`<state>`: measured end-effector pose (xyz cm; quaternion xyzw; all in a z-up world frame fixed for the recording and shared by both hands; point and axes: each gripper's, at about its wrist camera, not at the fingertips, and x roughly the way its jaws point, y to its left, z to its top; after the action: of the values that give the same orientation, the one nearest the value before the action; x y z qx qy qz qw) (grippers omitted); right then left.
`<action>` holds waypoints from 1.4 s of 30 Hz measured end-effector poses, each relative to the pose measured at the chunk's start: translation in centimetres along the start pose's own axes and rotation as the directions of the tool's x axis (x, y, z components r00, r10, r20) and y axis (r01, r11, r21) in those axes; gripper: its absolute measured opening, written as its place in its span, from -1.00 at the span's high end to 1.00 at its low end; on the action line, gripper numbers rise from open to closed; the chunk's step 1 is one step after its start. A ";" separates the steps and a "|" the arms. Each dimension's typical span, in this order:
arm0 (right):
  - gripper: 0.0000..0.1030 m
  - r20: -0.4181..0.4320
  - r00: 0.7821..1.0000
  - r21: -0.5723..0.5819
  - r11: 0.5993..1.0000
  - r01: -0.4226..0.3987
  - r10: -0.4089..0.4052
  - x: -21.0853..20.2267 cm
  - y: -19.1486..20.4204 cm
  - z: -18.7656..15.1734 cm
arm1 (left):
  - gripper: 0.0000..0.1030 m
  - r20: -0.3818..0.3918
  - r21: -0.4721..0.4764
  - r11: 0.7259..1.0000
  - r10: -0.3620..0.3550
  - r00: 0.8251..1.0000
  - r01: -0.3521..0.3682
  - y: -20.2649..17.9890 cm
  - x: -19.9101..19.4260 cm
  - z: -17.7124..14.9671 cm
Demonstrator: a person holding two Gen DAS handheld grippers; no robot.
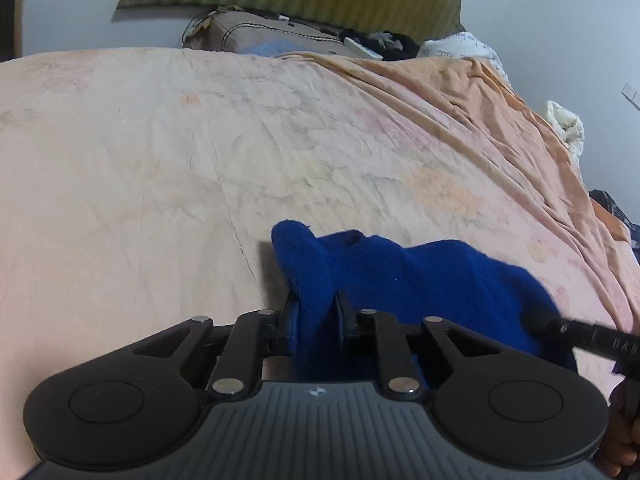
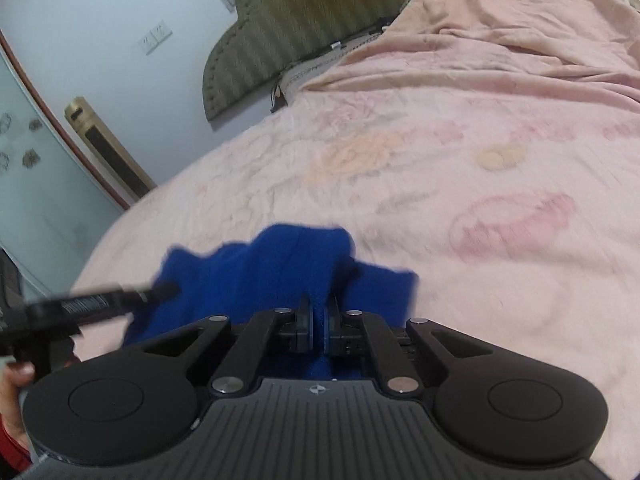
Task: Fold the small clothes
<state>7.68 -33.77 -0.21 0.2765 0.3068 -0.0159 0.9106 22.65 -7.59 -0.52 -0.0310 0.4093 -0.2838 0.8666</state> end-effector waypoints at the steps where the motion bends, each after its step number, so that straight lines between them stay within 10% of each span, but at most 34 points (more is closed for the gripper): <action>1: 0.85 0.018 1.000 0.000 1.000 0.008 -0.008 -0.1 -0.1 0.2 | 0.73 0.015 0.018 1.000 0.004 1.000 -0.004 -0.1 0.0 0.0; 7: 0.83 0.078 0.994 0.032 0.996 0.079 -0.081 1.1 -1.1 0.9 | 0.84 0.083 0.163 0.972 0.159 0.984 -0.171 -1.3 1.6 0.6; 13: 0.17 0.105 0.989 0.061 0.994 0.094 -0.100 -2.3 -1.6 -0.9 | 0.83 0.101 0.173 0.973 0.137 0.985 -0.153 -1.5 -3.4 -0.8; 17: 0.21 0.127 0.988 0.088 0.993 0.083 -0.094 -6.9 -2.6 -2.7 | 0.79 0.071 0.206 0.972 0.096 0.993 -0.109 -2.1 -7.0 -3.4; 24: 0.17 0.005 0.998 0.109 0.992 -0.056 0.056 -10.7 -2.8 -8.7 | -0.64 0.148 0.314 0.942 0.076 0.986 -0.120 -3.1 -13.1 -10.5; 28: 0.21 -0.045 0.995 0.119 0.990 -0.081 0.086 -11.2 -2.3 -11.2 | -0.64 0.188 0.443 0.880 0.096 0.977 -0.172 -5.5 -15.3 -13.2; 31: 0.78 -0.062 0.990 0.135 0.984 -0.114 0.124 -11.3 -2.0 -11.8 | -0.65 0.200 0.526 0.834 0.072 0.977 -0.169 -7.9 -15.7 -14.3; 39: 0.81 0.063 0.972 0.291 0.927 -0.234 0.226 -12.9 -1.7 -10.5 | -0.66 0.259 0.700 0.686 0.015 0.966 -0.198 -15.8 -13.7 -18.2; 42: 0.81 0.112 0.956 0.327 0.898 -0.294 0.272 -13.2 -0.9 -9.9 | -0.67 0.351 0.706 0.644 0.044 0.935 -0.295 -17.1 -12.6 -19.5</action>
<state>-8.62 -31.31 0.31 0.4704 0.2268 0.0553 0.8510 -5.81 -11.92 0.12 0.3241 0.1198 -0.3347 0.8767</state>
